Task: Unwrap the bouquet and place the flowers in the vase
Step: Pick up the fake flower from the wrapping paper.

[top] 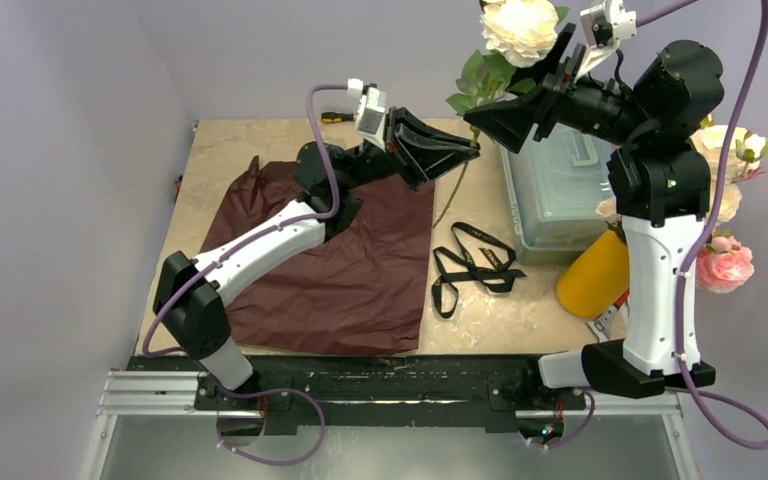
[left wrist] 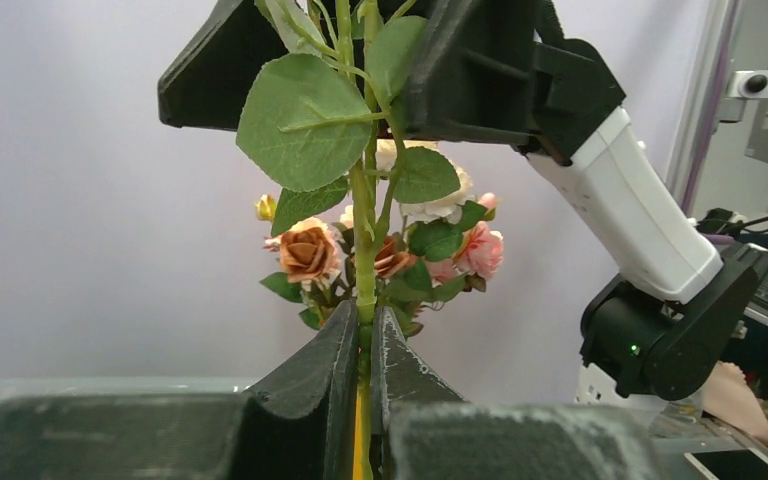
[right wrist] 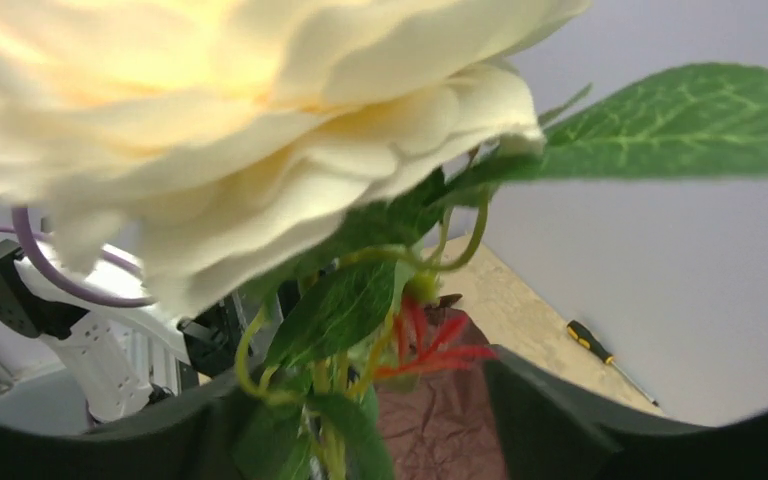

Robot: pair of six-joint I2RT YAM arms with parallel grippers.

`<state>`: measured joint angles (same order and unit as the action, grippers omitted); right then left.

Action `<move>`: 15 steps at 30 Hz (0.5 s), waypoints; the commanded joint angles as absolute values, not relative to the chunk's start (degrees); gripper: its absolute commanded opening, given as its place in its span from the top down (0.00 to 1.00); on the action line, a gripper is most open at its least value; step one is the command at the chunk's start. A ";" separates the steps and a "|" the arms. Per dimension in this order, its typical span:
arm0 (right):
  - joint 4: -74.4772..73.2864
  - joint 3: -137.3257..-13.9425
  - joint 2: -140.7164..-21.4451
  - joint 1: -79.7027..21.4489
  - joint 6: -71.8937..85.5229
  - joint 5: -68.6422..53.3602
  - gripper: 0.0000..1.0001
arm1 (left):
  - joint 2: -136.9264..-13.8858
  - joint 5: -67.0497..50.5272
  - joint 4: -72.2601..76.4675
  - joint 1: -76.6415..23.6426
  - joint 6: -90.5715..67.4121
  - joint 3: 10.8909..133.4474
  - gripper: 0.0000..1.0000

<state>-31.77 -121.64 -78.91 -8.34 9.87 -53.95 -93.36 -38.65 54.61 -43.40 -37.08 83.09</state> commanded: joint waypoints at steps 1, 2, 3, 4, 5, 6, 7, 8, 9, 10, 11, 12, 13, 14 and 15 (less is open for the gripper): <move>-29.35 -122.67 -78.68 -9.96 10.37 -54.48 0.32 | -94.04 -39.82 57.84 -45.59 -37.99 86.76 1.00; -29.35 -122.23 -78.48 -10.11 10.37 -54.35 0.42 | -94.12 -39.89 57.91 -45.82 -37.99 86.83 1.00; -29.53 -121.96 -78.22 -10.16 10.31 -54.24 0.53 | -94.13 -39.98 57.84 -45.88 -38.08 86.83 1.00; -29.90 -121.95 -78.04 -10.19 9.95 -54.00 0.70 | -94.13 -40.12 57.72 -45.92 -38.04 86.82 1.00; -30.80 -122.14 -77.78 -10.13 9.38 -53.41 0.85 | -94.09 -40.24 57.18 -45.95 -37.87 86.75 1.00; -31.82 -122.64 -77.48 -10.17 8.67 -52.28 0.97 | -93.82 -40.21 56.19 -45.90 -37.08 86.52 1.00; -32.95 -122.95 -77.11 -10.19 8.09 -50.74 1.00 | -93.38 -40.05 55.03 -45.80 -36.04 86.17 1.00; -34.14 -123.41 -76.63 -10.14 7.05 -49.79 1.00 | -92.85 -39.80 53.65 -45.78 -34.98 85.69 0.96; -35.46 -123.82 -76.11 -10.18 5.91 -48.81 1.00 | -92.29 -39.80 52.44 -45.70 -33.87 85.10 0.85; -36.69 -124.13 -75.41 -10.19 4.83 -47.99 1.00 | -91.69 -40.07 50.97 -45.63 -32.93 84.62 0.73; -37.90 -124.33 -74.59 -10.20 3.87 -46.92 1.00 | -90.95 -40.18 49.21 -45.45 -32.00 83.99 0.58; -39.34 -124.55 -73.36 -10.13 2.67 -45.75 1.00 | -90.26 -39.98 47.06 -45.13 -31.24 83.32 0.43; -41.01 -124.81 -72.43 -10.14 1.01 -44.47 1.00 | -89.46 -39.54 45.10 -44.79 -30.61 82.57 0.34; -43.53 -125.26 -71.68 -10.16 -0.97 -43.08 1.00 | -88.72 -39.13 43.29 -44.36 -29.89 81.81 0.24; -45.99 -126.04 -71.02 -10.19 -3.34 -41.55 1.00 | -87.97 -38.72 41.51 -43.82 -29.53 81.13 0.18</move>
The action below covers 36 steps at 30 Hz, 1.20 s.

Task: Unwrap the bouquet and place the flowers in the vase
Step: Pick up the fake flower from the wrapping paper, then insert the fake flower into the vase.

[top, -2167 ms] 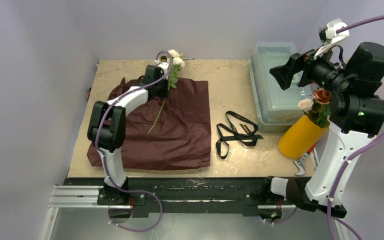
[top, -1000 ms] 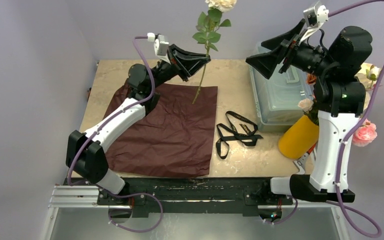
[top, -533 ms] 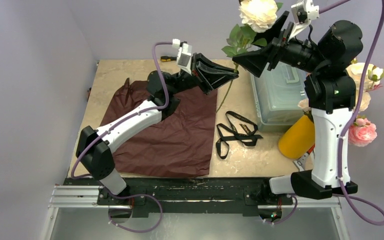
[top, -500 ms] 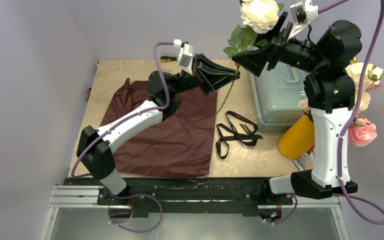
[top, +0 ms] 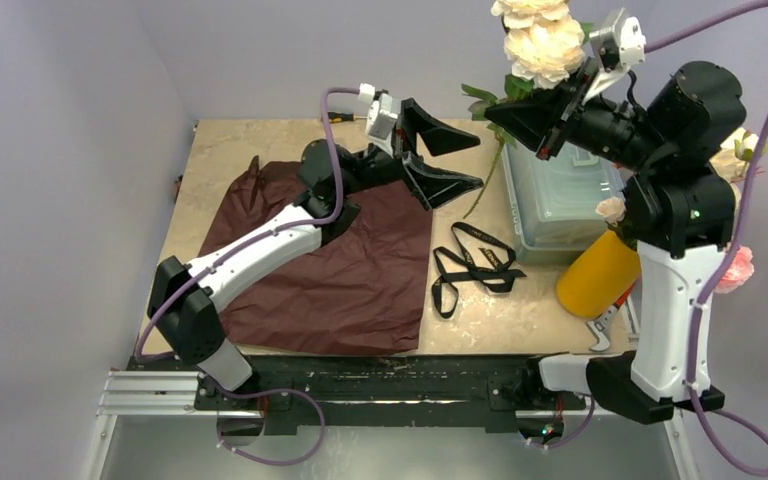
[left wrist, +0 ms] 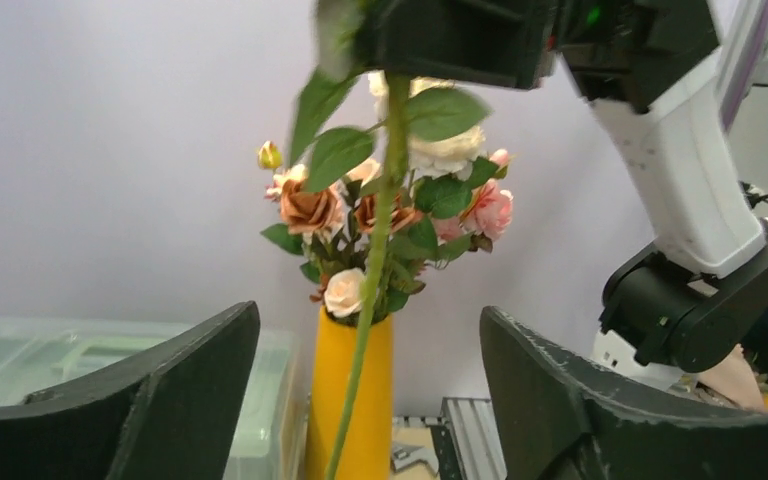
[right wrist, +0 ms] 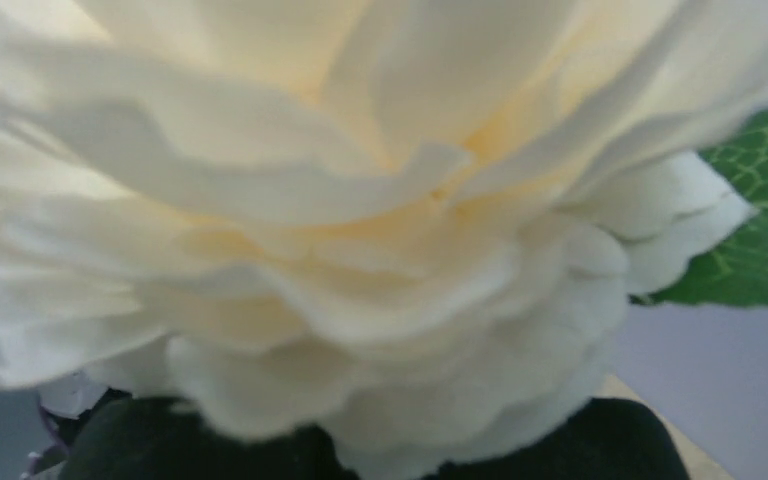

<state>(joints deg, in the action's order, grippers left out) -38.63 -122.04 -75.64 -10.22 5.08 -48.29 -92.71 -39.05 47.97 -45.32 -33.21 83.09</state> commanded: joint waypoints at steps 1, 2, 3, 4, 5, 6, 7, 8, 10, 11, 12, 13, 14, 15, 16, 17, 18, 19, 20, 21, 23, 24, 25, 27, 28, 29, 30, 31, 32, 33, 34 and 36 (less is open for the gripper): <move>-48.50 -127.02 -70.47 -10.11 -5.16 -39.82 1.00 | -87.27 -38.61 40.07 -43.20 -29.07 80.54 0.10; -50.52 -127.83 -69.96 -10.09 -6.68 -38.07 1.00 | -86.67 -38.57 38.54 -42.25 -28.69 79.94 0.03; -52.43 -128.34 -69.25 -10.11 -8.24 -36.19 1.00 | -86.07 -38.29 37.73 -41.46 -28.70 79.34 0.01; -53.94 -128.48 -68.47 -10.03 -9.72 -34.40 1.00 | -85.52 -38.06 37.29 -40.65 -28.74 78.49 0.00; -55.31 -128.35 -67.59 -9.77 -11.22 -32.86 1.00 | -85.10 -37.83 36.94 -39.91 -28.74 77.72 0.00; -56.87 -128.51 -66.94 -9.22 -12.65 -31.66 1.00 | -84.63 -37.69 36.44 -39.18 -28.74 77.10 0.00; -58.51 -129.01 -66.55 -8.69 -13.85 -30.62 1.00 | -84.30 -37.54 36.01 -38.59 -28.74 76.47 0.00; -60.60 -129.80 -66.32 -8.23 -15.26 -29.77 1.00 | -83.97 -37.41 35.46 -38.10 -28.55 75.86 0.00; -65.73 -132.72 -66.63 -7.71 -18.81 -27.73 1.00 | -83.20 -37.12 34.59 -37.52 -28.18 74.60 0.00; -68.16 -134.66 -66.95 -7.60 -20.54 -26.15 1.00 | -82.70 -36.91 34.55 -37.21 -28.09 73.75 0.00; -69.93 -136.40 -67.05 -7.39 -21.55 -24.58 1.00 | -82.30 -36.62 34.46 -37.02 -27.77 72.93 0.00; -71.53 -138.11 -67.18 -7.21 -22.60 -22.79 1.00 | -81.82 -36.36 34.54 -36.89 -27.73 72.08 0.00; -73.12 -140.15 -67.42 -6.94 -23.48 -21.76 1.00 | -81.36 -36.12 34.77 -36.67 -27.80 71.16 0.00; -74.47 -141.46 -67.75 -6.54 -24.12 -20.72 1.00 | -81.03 -36.05 35.14 -36.52 -28.04 70.40 0.00; -75.81 -142.56 -68.03 -6.13 -24.97 -19.75 1.00 | -80.69 -36.01 35.43 -36.37 -28.16 69.80 0.00; -76.86 -143.08 -68.10 -5.73 -25.91 -18.71 1.00 | -80.50 -36.16 35.50 -36.31 -28.21 69.46 0.00; -77.78 -142.51 -67.77 -5.54 -26.87 -17.66 1.00 | -80.31 -36.28 35.52 -36.22 -28.15 69.17 0.00; -77.82 -141.42 -67.20 -5.34 -27.34 -16.08 1.00 | -80.14 -36.36 35.39 -36.14 -28.02 69.02 0.00; -77.27 -139.79 -66.51 -4.91 -27.46 -14.40 1.00 | -79.92 -36.38 35.20 -35.93 -27.75 68.92 0.00; -76.73 -138.66 -65.97 -4.59 -27.54 -13.13 1.00 | -79.75 -36.34 34.94 -35.76 -27.39 68.91 0.00; -75.96 -137.35 -65.58 -4.17 -27.85 -11.02 1.00 | -79.63 -36.53 34.77 -35.42 -27.16 68.86 0.00; -75.73 -137.01 -65.63 -3.98 -27.86 -10.17 1.00 | -79.67 -36.60 34.72 -35.21 -27.16 68.85 0.00; -75.66 -136.99 -65.84 -4.00 -28.11 -9.47 1.00 | -79.73 -36.75 34.76 -35.05 -27.22 68.82 0.00; -74.79 -136.81 -66.08 -3.89 -28.32 -7.76 1.00 | -80.00 -37.16 35.20 -34.76 -27.54 68.84 0.00; -73.82 -136.70 -66.09 -3.88 -28.37 -7.07 1.00 | -80.17 -37.16 35.43 -34.65 -27.65 68.91 0.00; -73.07 -136.65 -66.17 -3.92 -28.39 -6.62 1.00 | -80.34 -37.36 35.55 -34.62 -27.75 68.91 0.00; -72.74 -136.76 -66.30 -3.88 -28.39 -6.40 1.00 | -80.45 -37.51 35.68 -34.56 -27.84 68.95 0.00; -72.68 -137.07 -66.68 -3.94 -28.45 -6.34 1.00 | -80.58 -37.52 35.83 -34.47 -27.98 68.91 0.00; -72.50 -137.37 -67.00 -3.88 -28.47 -6.25 1.00 | -80.71 -37.53 35.95 -34.34 -28.10 68.91 0.00; -72.27 -137.69 -67.32 -3.92 -28.53 -6.36 1.00 | -80.83 -37.54 35.98 -34.29 -28.12 68.95 0.00; -71.85 -138.18 -67.59 -3.87 -28.40 -6.37 1.00 | -80.92 -37.59 36.02 -34.23 -28.12 68.99 0.00; -71.46 -139.68 -68.64 -3.89 -27.63 -6.22 1.00 | -81.10 -37.55 35.99 -34.19 -28.17 68.99 0.00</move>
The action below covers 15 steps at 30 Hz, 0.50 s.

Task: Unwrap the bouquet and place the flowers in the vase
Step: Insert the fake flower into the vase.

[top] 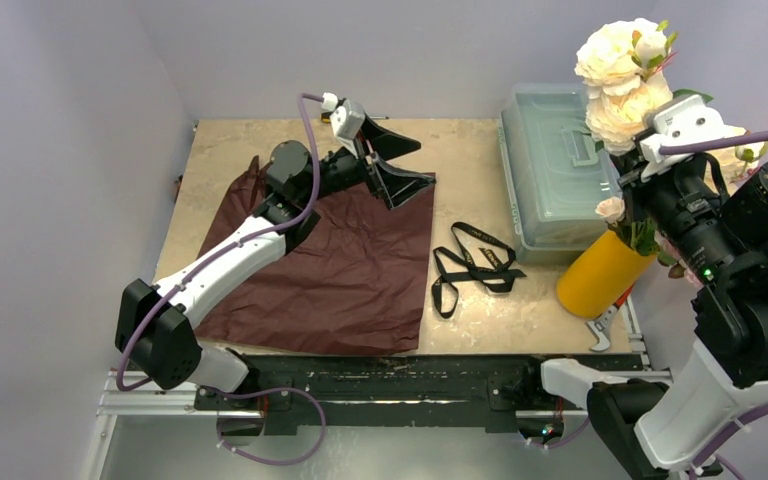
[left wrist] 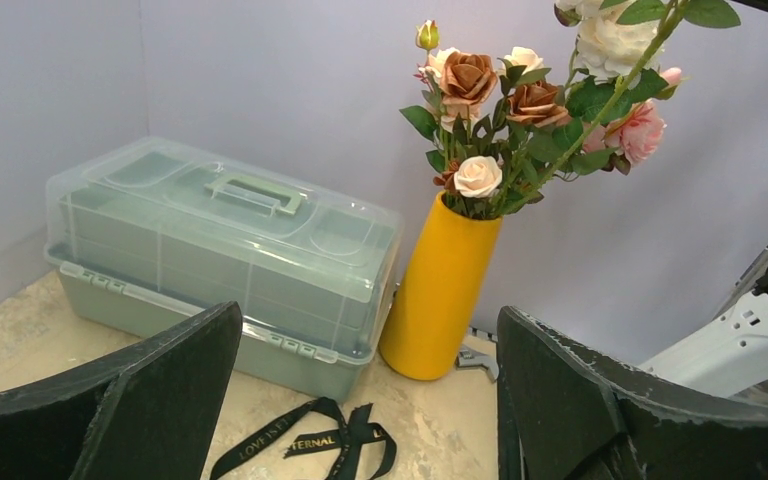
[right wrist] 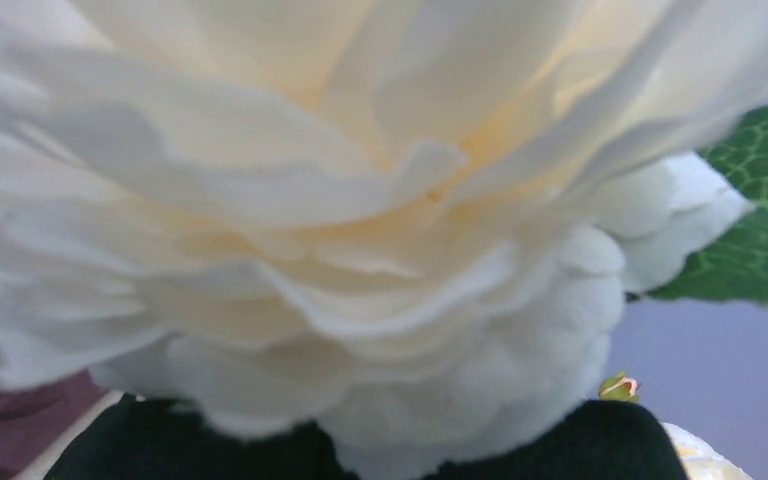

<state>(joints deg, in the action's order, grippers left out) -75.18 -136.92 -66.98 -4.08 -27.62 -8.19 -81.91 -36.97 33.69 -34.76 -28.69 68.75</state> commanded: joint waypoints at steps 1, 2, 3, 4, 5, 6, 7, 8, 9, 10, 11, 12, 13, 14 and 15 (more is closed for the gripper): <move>-71.43 -140.45 -69.11 -3.93 -27.15 -6.55 1.00 | -81.24 -37.60 36.03 -34.19 -28.21 68.99 0.00; -71.39 -141.06 -69.43 -3.93 -26.75 -6.85 1.00 | -81.36 -37.61 36.16 -34.17 -28.21 69.04 0.00; -71.13 -141.30 -69.58 -3.93 -26.24 -7.16 1.00 | -81.46 -37.62 36.20 -34.14 -28.21 69.09 0.00; -70.84 -141.42 -69.68 -3.94 -25.74 -7.40 1.00 | -81.59 -37.62 36.21 -34.13 -28.29 69.08 0.00; -70.58 -141.49 -69.82 -3.88 -25.37 -7.51 1.00 | -81.75 -37.63 36.21 -34.11 -28.34 69.15 0.00; -70.39 -141.46 -69.99 -3.91 -24.93 -7.44 1.00 | -81.89 -37.63 36.25 -34.10 -28.43 69.17 0.00; -70.18 -141.04 -70.09 -3.94 -24.61 -7.05 1.00 | -81.99 -37.66 36.22 -34.10 -28.54 69.24 0.00; -69.83 -140.40 -70.06 -3.94 -24.42 -6.40 1.00 | -82.12 -37.66 36.29 -34.10 -28.64 69.24 0.00; -69.13 -139.29 -69.82 -3.88 -24.37 -5.59 1.00 | -82.17 -37.69 36.37 -34.05 -28.65 69.20 0.00; -68.19 -137.82 -69.36 -3.89 -24.35 -4.96 1.00 | -82.30 -37.62 36.55 -34.02 -28.66 69.23 0.00; -67.06 -136.24 -68.75 -3.91 -24.35 -4.37 1.00 | -82.34 -37.63 36.56 -34.01 -28.69 69.25 0.00; -65.96 -134.50 -68.25 -3.88 -24.19 -4.16 1.00 | -82.42 -37.61 36.56 -34.01 -28.70 69.38 0.00; -65.23 -133.01 -67.87 -3.89 -24.11 -4.13 1.00 | -82.54 -37.48 36.50 -34.01 -28.74 69.47 0.00; -64.55 -131.79 -67.61 -3.87 -23.92 -4.16 1.00 | -82.65 -37.49 36.51 -33.99 -28.83 69.52 0.00; -64.05 -130.68 -67.40 -3.90 -23.72 -3.83 1.00 | -82.76 -37.46 36.48 -33.92 -28.83 69.65 0.00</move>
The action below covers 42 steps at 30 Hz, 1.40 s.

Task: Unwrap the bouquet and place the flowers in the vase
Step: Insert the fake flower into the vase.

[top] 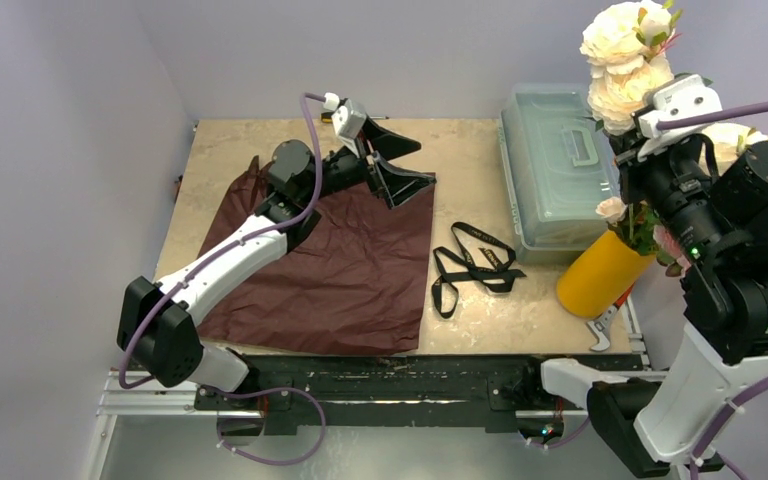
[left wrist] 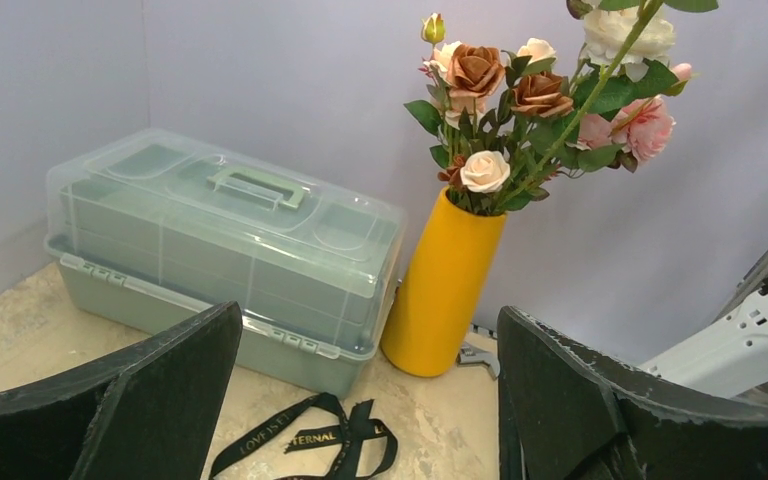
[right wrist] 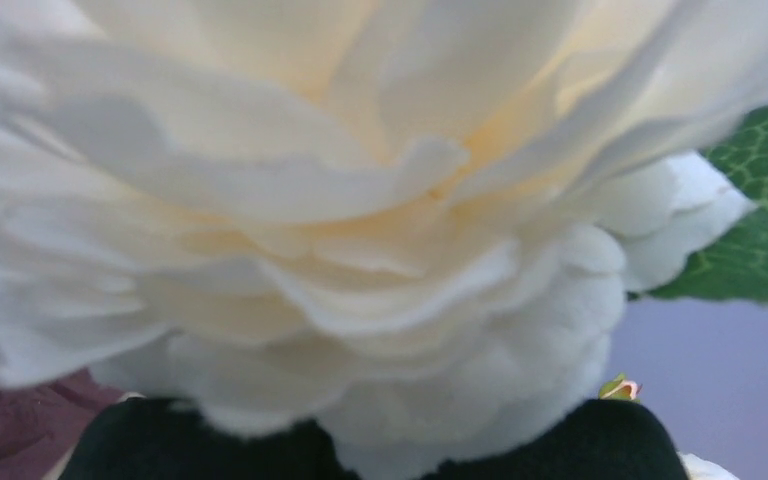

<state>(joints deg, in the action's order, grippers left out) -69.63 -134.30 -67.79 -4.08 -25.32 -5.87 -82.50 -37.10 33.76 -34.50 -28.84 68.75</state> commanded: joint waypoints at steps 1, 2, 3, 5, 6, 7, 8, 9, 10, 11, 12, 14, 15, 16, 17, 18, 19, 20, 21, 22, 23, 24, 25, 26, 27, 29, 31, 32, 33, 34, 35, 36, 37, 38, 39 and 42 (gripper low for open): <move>-63.65 -129.68 -67.22 -3.89 -23.58 -3.71 1.00 | -82.79 -37.43 36.48 -33.93 -28.83 69.63 0.00; -63.11 -128.47 -66.91 -3.87 -23.41 -3.55 1.00 | -82.86 -37.44 36.47 -33.93 -28.83 69.61 0.00; -62.26 -127.11 -66.14 -3.88 -23.24 -3.27 1.00 | -82.95 -37.44 36.36 -33.86 -28.80 69.68 0.00; -60.99 -123.97 -65.00 -3.87 -22.97 -2.34 1.00 | -83.12 -37.44 36.30 -33.73 -28.82 69.82 0.00; -60.40 -122.40 -64.32 -3.91 -22.88 -2.11 1.00 | -83.25 -37.49 36.22 -33.69 -28.83 69.83 0.00; -59.86 -120.66 -63.66 -3.89 -22.67 -1.91 1.00 | -83.36 -37.60 36.22 -33.60 -28.87 69.93 0.00; -59.40 -118.96 -62.97 -3.87 -22.43 -1.74 1.00 | -83.52 -37.68 36.21 -33.62 -28.91 70.03 0.00; -59.04 -117.42 -62.31 -3.87 -22.37 -1.50 1.00 | -83.64 -37.69 36.28 -33.60 -28.99 70.12 0.00; -58.72 -115.77 -61.67 -3.91 -22.51 -1.28 1.00 | -83.81 -37.82 36.30 -33.53 -28.98 70.21 0.00; -58.70 -114.55 -61.16 -3.88 -22.71 -1.19 1.00 | -83.99 -37.81 36.30 -33.54 -29.07 70.37 0.00; -58.75 -113.36 -60.79 -3.91 -23.06 -0.94 1.00 | -84.18 -37.89 36.30 -33.51 -29.15 70.46 0.00; -58.72 -111.38 -60.09 -3.87 -23.66 -0.20 1.00 | -84.40 -38.03 36.30 -33.53 -29.35 70.62 0.00; -58.64 -110.36 -59.59 -3.87 -24.24 -0.18 1.00 | -84.52 -38.05 36.38 -33.49 -29.36 70.65 0.00; -58.44 -108.99 -59.07 -3.87 -24.94 0.42 1.00 | -84.64 -38.09 36.46 -33.51 -29.40 70.66 0.00; -58.11 -108.00 -58.49 -3.92 -25.37 0.95 1.00 | -84.78 -38.08 36.50 -33.50 -29.44 70.73 0.00; -57.82 -106.73 -57.85 -3.89 -25.92 1.16 1.00 | -84.88 -38.22 36.48 -33.49 -29.43 70.83 0.00; -57.57 -105.44 -57.26 -3.92 -26.22 1.45 1.00 | -85.02 -38.28 36.47 -33.50 -29.52 70.93 0.00; -57.22 -104.18 -56.70 -3.91 -26.39 1.86 1.00 | -85.15 -38.27 36.47 -33.45 -29.52 71.05 0.00; -56.89 -102.91 -56.10 -3.87 -26.56 2.07 1.00 | -85.29 -38.33 36.47 -33.48 -29.53 71.14 0.00; -56.54 -101.84 -55.55 -3.87 -26.60 2.30 1.00 | -85.38 -38.40 36.47 -33.46 -29.53 71.26 0.00; -56.14 -100.82 -54.92 -3.88 -26.48 2.44 1.00 | -85.47 -38.34 36.33 -33.42 -29.47 71.40 0.00; -55.75 -99.94 -54.58 -3.87 -26.34 2.63 1.00 | -85.56 -38.37 36.07 -33.41 -29.37 71.51 0.00; -55.53 -99.19 -54.36 -3.88 -26.18 2.88 1.00 | -85.60 -38.46 35.83 -33.44 -29.26 71.62 0.00; -55.36 -98.49 -54.20 -3.90 -25.81 3.21 1.00 | -85.60 -38.38 35.50 -33.37 -29.13 71.71 0.00; -55.13 -97.86 -54.04 -3.87 -25.33 3.61 1.00 | -85.61 -38.07 35.02 -33.35 -29.02 71.72 0.00; -54.46 -96.74 -53.72 -3.89 -24.59 3.80 1.00 | -85.73 -37.90 34.49 -33.14 -29.07 71.77 0.00; -54.33 -96.45 -53.93 -3.88 -23.49 4.13 1.00 | -85.62 -37.73 34.14 -32.90 -29.28 71.72 0.00; -54.30 -96.23 -54.10 -3.87 -23.13 4.39 1.00 | -85.66 -37.66 34.11 -32.82 -29.49 71.65 0.00; -54.31 -95.77 -54.21 -3.90 -22.97 4.69 1.00 | -85.69 -37.70 34.10 -32.74 -29.65 71.63 0.00; -54.24 -95.26 -54.23 -3.87 -22.94 5.11 1.00 | -85.74 -37.70 34.17 -32.59 -29.79 71.63 0.00; -54.09 -94.82 -54.27 -3.87 -22.98 5.76 1.00 | -85.78 -37.57 34.19 -32.53 -29.86 71.63 0.00; -54.04 -94.61 -54.38 -3.87 -23.04 6.39 1.00 | -85.82 -37.56 34.27 -32.51 -29.90 71.67 0.00; -54.12 -94.63 -54.59 -3.87 -23.15 6.91 1.00 | -85.86 -37.47 34.35 -32.47 -30.08 71.66 0.00; -54.14 -94.73 -54.77 -3.80 -23.15 7.58 1.00 | -85.88 -37.43 34.44 -32.39 -30.23 71.63 0.00; -53.84 -95.01 -54.91 -3.82 -23.20 8.04 1.00 | -85.94 -37.43 34.57 -32.43 -30.31 71.68 0.00; -52.12 -96.82 -54.77 -3.78 -22.84 8.55 1.00 | -86.09 -37.29 34.83 -32.43 -30.69 71.56 0.00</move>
